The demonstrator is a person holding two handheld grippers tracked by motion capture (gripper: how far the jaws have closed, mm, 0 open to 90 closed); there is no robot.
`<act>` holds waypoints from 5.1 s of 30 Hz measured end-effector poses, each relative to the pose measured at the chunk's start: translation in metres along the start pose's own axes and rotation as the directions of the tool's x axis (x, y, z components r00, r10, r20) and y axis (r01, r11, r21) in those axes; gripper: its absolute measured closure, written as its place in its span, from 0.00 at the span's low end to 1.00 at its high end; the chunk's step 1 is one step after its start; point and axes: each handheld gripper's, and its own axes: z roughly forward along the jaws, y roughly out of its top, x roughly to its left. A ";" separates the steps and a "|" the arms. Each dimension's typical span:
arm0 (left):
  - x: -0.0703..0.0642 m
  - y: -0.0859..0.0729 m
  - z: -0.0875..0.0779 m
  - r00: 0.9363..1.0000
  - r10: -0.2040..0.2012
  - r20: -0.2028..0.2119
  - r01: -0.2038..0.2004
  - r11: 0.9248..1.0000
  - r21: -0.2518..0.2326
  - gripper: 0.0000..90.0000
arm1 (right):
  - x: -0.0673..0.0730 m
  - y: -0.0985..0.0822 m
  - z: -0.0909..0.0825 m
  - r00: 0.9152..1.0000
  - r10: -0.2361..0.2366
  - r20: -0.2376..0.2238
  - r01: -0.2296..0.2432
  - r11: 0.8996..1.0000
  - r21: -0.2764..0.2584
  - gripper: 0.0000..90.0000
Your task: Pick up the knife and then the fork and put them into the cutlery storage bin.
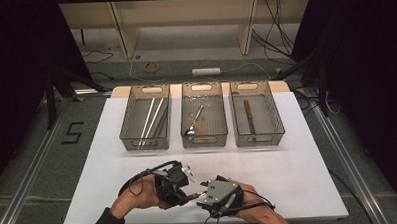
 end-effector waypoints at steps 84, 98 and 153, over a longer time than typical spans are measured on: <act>0.034 -0.074 -0.028 0.948 -0.285 -0.144 0.142 0.780 -0.610 0.23 | -0.035 -0.015 -0.020 0.984 -0.088 0.156 0.074 0.993 0.094 0.87; 0.035 -0.114 -0.040 0.896 -0.424 -0.128 0.187 0.623 -0.760 0.22 | -0.091 -0.023 -0.052 0.960 0.160 0.229 -0.169 0.985 0.020 0.87; 0.034 -0.117 -0.038 0.872 -0.463 -0.161 0.176 0.602 -0.779 0.18 | -0.263 -0.025 -0.072 0.709 0.614 0.347 -0.615 0.779 -0.123 0.87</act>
